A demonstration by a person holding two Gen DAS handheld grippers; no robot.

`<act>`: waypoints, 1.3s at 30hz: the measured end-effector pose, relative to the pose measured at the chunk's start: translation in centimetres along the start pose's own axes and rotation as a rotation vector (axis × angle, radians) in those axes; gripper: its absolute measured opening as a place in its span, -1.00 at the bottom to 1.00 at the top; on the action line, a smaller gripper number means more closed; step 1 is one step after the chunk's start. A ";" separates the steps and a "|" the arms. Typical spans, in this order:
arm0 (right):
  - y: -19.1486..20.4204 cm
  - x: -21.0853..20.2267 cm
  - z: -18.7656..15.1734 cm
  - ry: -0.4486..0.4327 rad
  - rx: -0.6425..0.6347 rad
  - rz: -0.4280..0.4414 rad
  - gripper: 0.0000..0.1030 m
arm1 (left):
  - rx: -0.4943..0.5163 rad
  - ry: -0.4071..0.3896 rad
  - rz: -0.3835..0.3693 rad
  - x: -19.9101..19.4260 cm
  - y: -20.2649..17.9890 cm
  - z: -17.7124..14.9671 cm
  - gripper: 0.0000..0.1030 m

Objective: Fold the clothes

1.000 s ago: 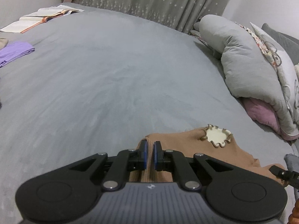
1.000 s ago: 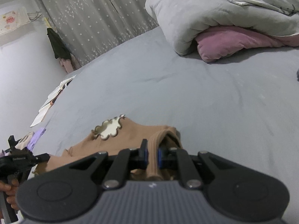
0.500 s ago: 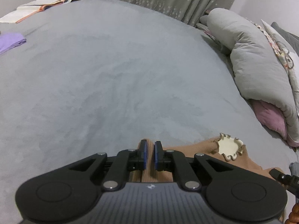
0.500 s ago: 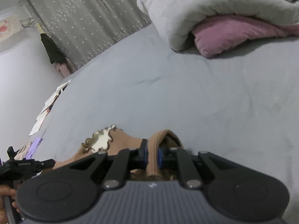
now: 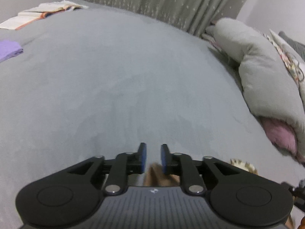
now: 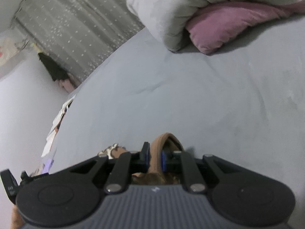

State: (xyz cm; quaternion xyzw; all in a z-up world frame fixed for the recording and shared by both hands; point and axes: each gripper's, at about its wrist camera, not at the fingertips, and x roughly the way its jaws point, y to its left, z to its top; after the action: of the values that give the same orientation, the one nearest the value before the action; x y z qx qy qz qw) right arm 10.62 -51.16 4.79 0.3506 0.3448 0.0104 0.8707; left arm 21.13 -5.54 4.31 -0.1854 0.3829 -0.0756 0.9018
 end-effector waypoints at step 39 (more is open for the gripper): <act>3.5 3.0 -1.9 -0.055 -0.603 -0.208 -0.86 | 0.282 0.089 -0.106 0.8 -1.4 -1.6 -0.90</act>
State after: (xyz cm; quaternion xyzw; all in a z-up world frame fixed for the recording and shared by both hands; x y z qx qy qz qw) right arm 12.50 -46.65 4.20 0.0400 0.3365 0.0137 0.9407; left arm 20.55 -7.52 3.34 -0.0731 0.3980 -0.1842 0.8957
